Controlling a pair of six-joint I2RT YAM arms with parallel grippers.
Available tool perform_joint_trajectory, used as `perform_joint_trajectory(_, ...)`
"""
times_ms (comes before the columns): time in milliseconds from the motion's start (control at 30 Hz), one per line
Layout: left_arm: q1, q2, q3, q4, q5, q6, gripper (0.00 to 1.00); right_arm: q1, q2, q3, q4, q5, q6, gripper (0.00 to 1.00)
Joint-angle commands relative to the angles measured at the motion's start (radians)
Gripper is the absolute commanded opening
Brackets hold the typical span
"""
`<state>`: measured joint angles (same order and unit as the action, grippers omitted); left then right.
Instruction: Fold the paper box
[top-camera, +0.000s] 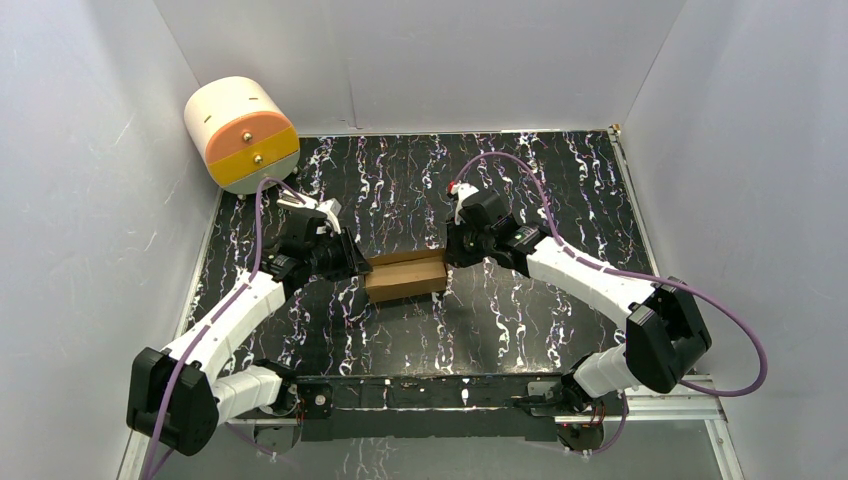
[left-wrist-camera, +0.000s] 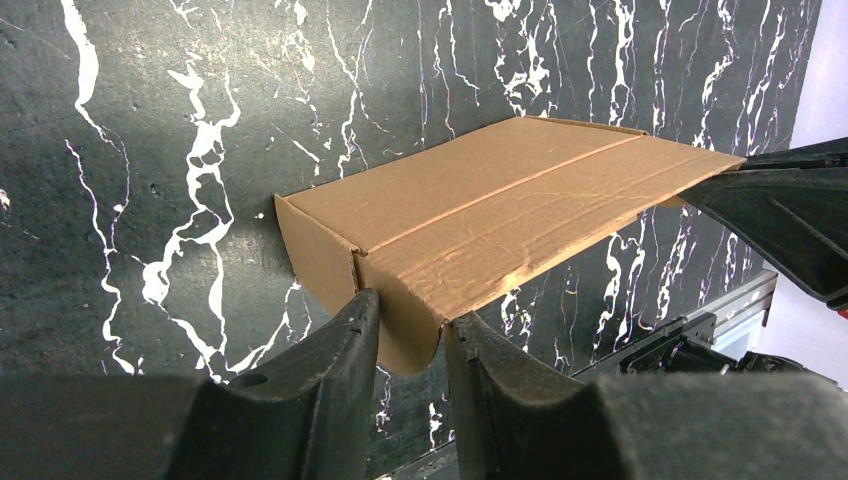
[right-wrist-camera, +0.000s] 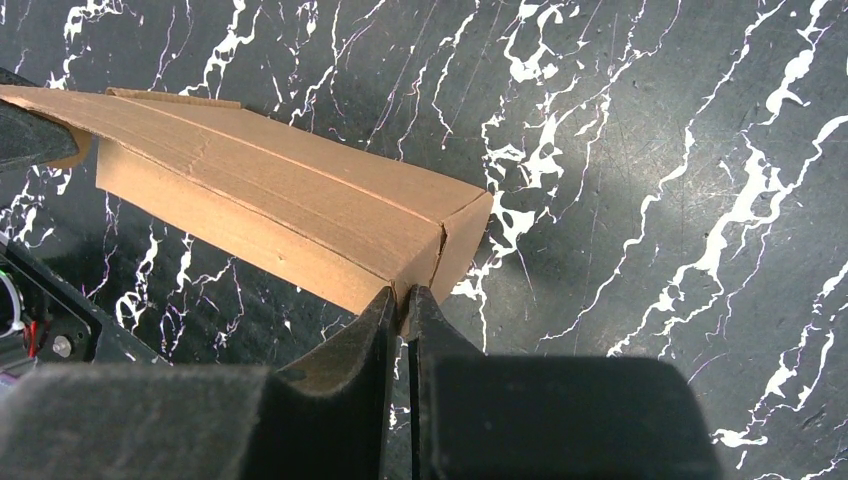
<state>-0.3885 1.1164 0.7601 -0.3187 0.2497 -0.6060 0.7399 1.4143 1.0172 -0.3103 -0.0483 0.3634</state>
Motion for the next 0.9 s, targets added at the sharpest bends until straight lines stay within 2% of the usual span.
perform_joint_trajectory(0, -0.004, -0.024, -0.012, -0.016, -0.006, 0.004, 0.28, 0.003, -0.032, -0.012, 0.048, -0.018, 0.01, 0.15)
perform_joint_trajectory(867, -0.022, -0.025, -0.058, 0.006, -0.036, -0.023, 0.24, 0.006, -0.029, -0.053, 0.087, -0.017, 0.086, 0.14)
